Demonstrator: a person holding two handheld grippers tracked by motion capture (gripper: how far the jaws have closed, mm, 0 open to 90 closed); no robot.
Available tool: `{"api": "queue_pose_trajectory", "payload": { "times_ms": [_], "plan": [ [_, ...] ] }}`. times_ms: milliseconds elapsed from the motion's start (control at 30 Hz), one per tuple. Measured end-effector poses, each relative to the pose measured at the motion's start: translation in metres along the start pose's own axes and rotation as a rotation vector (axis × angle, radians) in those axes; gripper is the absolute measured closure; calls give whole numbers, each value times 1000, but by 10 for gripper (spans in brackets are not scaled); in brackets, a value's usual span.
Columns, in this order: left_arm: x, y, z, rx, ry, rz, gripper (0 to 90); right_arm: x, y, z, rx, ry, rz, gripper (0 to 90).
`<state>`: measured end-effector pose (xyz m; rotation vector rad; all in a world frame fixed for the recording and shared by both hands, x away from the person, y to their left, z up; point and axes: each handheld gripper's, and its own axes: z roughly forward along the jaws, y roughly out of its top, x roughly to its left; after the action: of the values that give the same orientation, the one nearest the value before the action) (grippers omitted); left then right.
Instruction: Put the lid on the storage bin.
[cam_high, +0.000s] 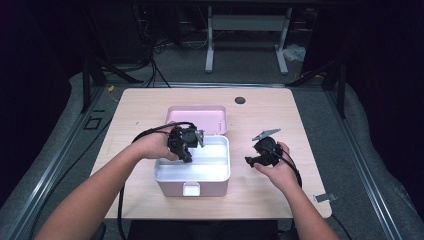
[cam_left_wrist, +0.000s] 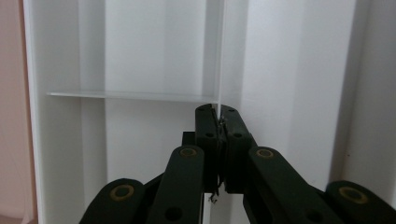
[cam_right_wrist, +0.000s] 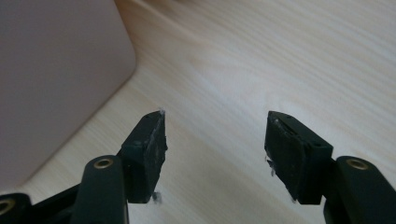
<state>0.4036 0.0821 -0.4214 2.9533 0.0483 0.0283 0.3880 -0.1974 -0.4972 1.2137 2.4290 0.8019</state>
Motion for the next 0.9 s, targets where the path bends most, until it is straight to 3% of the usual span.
{"api": "queue_pose_trajectory", "payload": {
  "times_ms": [167, 233, 467, 567, 900],
  "plan": [
    [0, 0, 0, 0, -3, 0, 876, 0, 21, -1, -3, -4, 11, 386],
    [-1, 1, 0, 11, 4, 3, 876, 2, 37, -1, -8, -20, 14, 411],
    [-1, 2, 0, 12, 4, 0, 875, 1, 74, 1, -22, 16, 39, 481],
    [0, 2, 0, 15, 5, 6, 876, 1, 85, 4, -21, -3, 55, 464],
    [-1, 2, 0, 20, 4, 3, 876, -11, 110, 9, 1, 25, 164, 455]
  ]
}}
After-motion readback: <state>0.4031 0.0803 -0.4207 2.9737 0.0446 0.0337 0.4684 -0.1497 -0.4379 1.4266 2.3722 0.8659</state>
